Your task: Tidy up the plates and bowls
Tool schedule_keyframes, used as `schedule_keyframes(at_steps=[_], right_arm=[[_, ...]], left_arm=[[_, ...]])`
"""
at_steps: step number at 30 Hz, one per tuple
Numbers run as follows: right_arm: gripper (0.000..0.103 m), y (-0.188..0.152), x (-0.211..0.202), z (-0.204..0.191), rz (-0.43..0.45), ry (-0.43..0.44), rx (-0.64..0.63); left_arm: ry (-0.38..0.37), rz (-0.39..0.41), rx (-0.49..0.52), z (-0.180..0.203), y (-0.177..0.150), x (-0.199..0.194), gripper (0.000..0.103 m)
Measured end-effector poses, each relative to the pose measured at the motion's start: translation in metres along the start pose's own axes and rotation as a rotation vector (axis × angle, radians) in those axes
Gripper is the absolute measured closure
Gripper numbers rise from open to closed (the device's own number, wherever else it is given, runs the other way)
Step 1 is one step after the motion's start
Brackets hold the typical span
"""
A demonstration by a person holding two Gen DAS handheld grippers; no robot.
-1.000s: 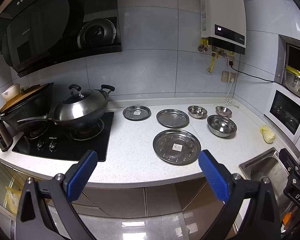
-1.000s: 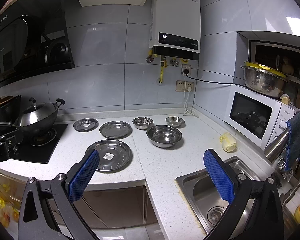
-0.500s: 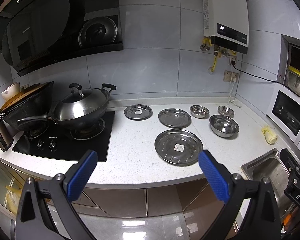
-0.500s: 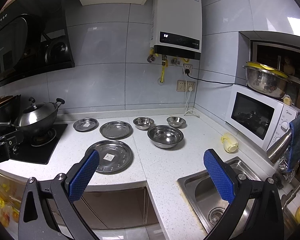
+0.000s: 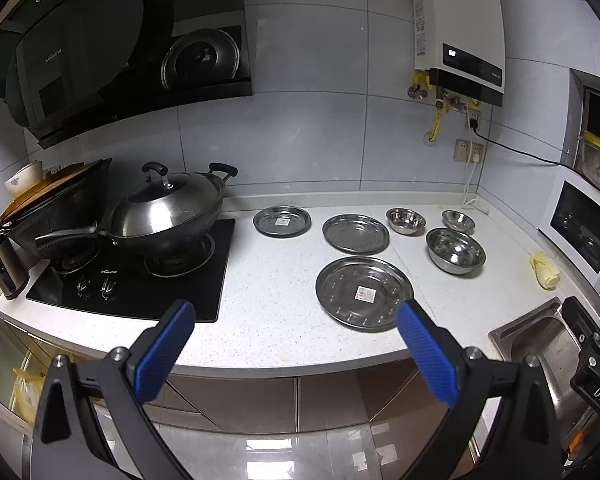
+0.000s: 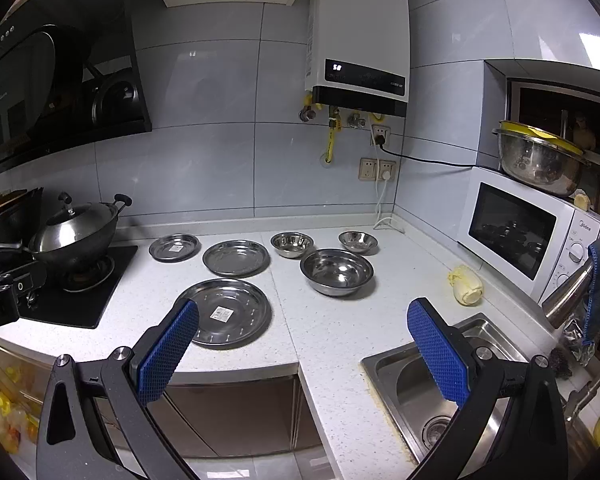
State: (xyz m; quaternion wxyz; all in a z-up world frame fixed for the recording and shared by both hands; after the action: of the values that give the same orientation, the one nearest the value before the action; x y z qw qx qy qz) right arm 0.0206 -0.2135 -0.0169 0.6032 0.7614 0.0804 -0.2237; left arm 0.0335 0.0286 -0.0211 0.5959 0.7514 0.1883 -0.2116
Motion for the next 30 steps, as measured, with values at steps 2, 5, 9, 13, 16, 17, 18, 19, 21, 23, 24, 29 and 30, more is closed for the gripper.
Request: schedule_keyframes(at_steps=[2, 5, 9, 13, 16, 17, 18, 19, 21, 23, 24, 29, 30], right_arm=[[0.001, 0.0, 0.001, -0.001, -0.002, -0.001, -0.001], [0.001, -0.001, 0.002, -0.001, -0.005, -0.001, 0.002], [0.001, -0.001, 0.004, -0.003, -0.006, -0.002, 0.001], [0.001, -0.001, 0.004, -0.003, -0.005, -0.002, 0.001], [0.001, -0.003, 0.01, -0.009, -0.013, -0.002, -0.004], [0.001, -0.004, 0.013, -0.012, -0.021, -0.001, -0.004], [0.001, -0.004, 0.016, -0.015, -0.027, 0.002, -0.003], [0.001, -0.004, 0.02, -0.018, -0.031, 0.004, -0.002], [0.001, -0.004, 0.029, -0.025, -0.039, 0.007, 0.004], [0.001, -0.004, 0.038, -0.031, -0.04, 0.008, 0.009], [0.001, -0.003, 0.043, -0.035, -0.039, 0.004, 0.008], [0.001, -0.001, 0.067, -0.053, -0.031, -0.013, 0.009], [0.001, -0.001, 0.071, -0.056, -0.029, -0.017, 0.006]], left_arm=[[-0.002, -0.003, 0.0, -0.001, 0.0, 0.002, 0.001], [-0.001, -0.004, 0.001, -0.002, -0.001, 0.004, 0.001], [-0.002, -0.007, 0.0, -0.003, -0.003, 0.006, 0.001], [-0.007, -0.013, -0.001, -0.008, -0.004, 0.013, 0.001], [-0.015, -0.03, -0.003, -0.013, -0.006, 0.024, 0.001], [-0.012, -0.038, 0.001, -0.013, -0.006, 0.028, 0.001], [-0.013, -0.045, 0.004, -0.015, -0.007, 0.033, 0.001], [-0.012, -0.048, 0.004, -0.016, -0.007, 0.037, 0.001], [0.004, -0.047, 0.006, -0.021, -0.007, 0.048, 0.001], [0.01, -0.048, 0.009, -0.027, -0.006, 0.061, 0.001], [0.009, -0.051, 0.01, -0.03, -0.005, 0.069, 0.001], [-0.003, -0.039, 0.007, -0.043, 0.002, 0.098, 0.001], [-0.003, -0.036, 0.009, -0.044, 0.004, 0.104, 0.001]])
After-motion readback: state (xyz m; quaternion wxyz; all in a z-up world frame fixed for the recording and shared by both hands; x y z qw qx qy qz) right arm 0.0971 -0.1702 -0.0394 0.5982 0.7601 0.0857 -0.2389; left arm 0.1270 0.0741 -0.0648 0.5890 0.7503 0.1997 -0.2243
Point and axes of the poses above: each gripper's, at about its wrist camera, not at the fingertips, and x roughly the way its jaws point, z to its right, y to its top, the point moved 2 cm from there along x, roughly the way its jaws point, and after that the axes turned 14 degrees about x, right-handed, at the moved point
